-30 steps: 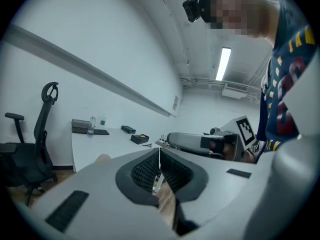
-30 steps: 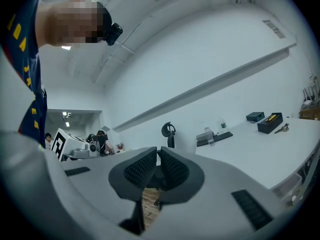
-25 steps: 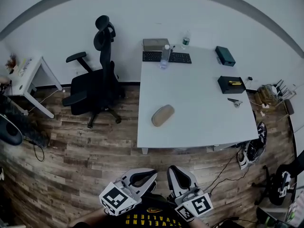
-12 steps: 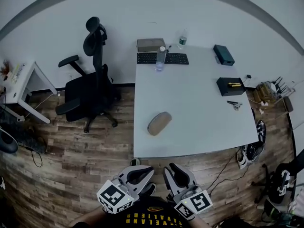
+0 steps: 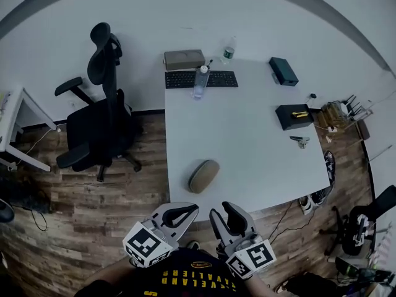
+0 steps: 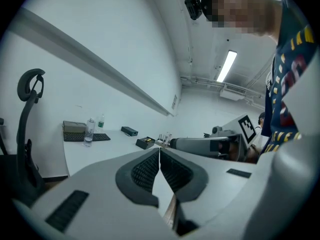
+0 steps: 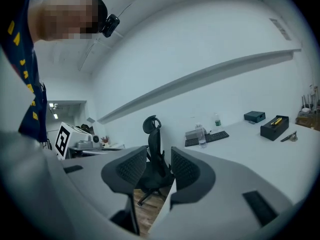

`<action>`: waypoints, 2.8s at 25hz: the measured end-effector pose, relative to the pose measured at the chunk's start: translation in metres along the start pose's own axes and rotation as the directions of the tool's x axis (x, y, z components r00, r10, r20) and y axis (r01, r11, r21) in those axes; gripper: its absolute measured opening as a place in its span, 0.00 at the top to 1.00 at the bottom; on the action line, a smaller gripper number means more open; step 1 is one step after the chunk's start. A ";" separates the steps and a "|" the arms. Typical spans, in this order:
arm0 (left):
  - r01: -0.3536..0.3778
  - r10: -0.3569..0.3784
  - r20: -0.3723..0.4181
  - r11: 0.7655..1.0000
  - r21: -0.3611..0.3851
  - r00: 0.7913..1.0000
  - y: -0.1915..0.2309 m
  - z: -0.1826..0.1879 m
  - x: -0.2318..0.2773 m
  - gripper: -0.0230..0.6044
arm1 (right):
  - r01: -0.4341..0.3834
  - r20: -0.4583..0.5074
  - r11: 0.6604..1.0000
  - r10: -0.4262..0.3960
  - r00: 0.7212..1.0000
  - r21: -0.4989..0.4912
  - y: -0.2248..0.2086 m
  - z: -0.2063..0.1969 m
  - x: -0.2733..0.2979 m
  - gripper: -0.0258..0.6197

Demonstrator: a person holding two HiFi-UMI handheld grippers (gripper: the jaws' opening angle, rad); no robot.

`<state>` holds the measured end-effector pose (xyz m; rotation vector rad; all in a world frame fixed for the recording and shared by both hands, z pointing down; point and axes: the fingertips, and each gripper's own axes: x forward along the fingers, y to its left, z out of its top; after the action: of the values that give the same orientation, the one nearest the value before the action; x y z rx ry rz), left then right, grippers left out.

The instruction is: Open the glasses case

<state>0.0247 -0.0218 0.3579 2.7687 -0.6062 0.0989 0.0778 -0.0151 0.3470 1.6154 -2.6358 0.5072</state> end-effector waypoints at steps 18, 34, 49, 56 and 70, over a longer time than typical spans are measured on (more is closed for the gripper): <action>-0.028 0.036 -0.090 0.995 0.092 0.995 0.114 -0.028 0.036 0.94 | 0.113 -0.184 0.993 -0.104 0.977 0.043 -0.060 -0.019 0.079 0.60; -0.114 0.070 -0.297 0.984 -0.134 0.952 0.188 -0.141 0.086 0.94 | -0.068 -0.464 0.996 0.035 0.885 -0.053 -0.093 -0.082 0.138 0.55; 0.041 -0.169 -0.473 0.962 -0.270 0.865 0.184 -0.215 0.122 0.76 | -0.389 -0.839 0.902 0.060 0.541 -0.187 -0.105 -0.187 0.168 0.55; 0.082 -0.216 -0.521 0.960 -0.267 0.826 0.180 -0.228 0.129 0.76 | -0.554 -0.911 0.801 0.028 0.412 -0.226 -0.102 -0.214 0.169 0.53; 0.074 -0.190 -0.621 0.975 -0.208 0.760 0.178 -0.244 0.133 0.76 | -0.563 -0.904 0.792 0.032 0.426 -0.237 -0.099 -0.216 0.161 0.53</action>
<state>0.0708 -0.1529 0.6572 2.3677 -0.2140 0.8771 0.0540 -0.1353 0.6063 0.4172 -1.9339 0.3994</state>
